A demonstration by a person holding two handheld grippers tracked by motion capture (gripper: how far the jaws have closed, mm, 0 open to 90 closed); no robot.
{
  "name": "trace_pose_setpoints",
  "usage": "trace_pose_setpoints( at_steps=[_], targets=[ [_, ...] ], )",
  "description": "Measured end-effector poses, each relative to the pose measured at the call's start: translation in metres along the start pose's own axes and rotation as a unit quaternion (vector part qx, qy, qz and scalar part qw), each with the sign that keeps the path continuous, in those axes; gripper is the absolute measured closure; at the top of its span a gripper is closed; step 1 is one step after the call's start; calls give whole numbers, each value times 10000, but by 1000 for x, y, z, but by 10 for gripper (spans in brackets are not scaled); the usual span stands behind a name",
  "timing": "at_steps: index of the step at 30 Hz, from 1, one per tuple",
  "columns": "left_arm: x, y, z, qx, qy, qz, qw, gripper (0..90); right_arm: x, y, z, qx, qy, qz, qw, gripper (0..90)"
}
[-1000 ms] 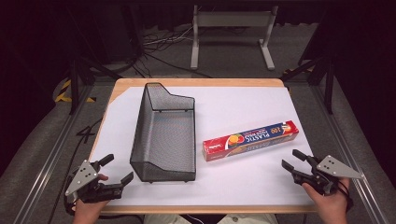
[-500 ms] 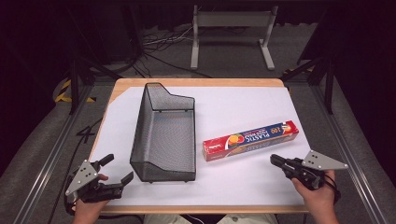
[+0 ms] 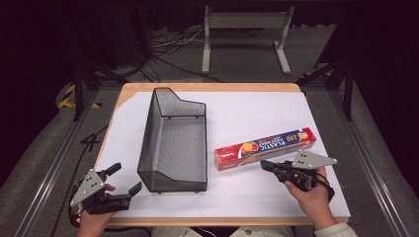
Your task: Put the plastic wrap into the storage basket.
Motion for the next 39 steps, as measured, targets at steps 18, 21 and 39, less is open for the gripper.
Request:
trace_pose_setpoints(
  at_steps=[18,21,39],
  targets=[
    [1,-1,0,25,33,-14,10000,64,33,6,86,896,584,-496,9930,900],
    [1,-2,-1,26,54,-32,10000,64,38,2,99,1162,572,-607,9897,900],
    [1,-2,-2,17,58,-30,10000,64,4,17,135,1472,-335,-491,9873,900]
  ],
)
Point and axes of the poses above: each handheld gripper's, and its own axes: z roughly forward along the jaws, y roughly out of its top, x roughly to its left, the point moved 2 cm from there along z, roughly forward along the jaws, and after that the axes turned 12 degrees about -y, right-handed, at the moved point
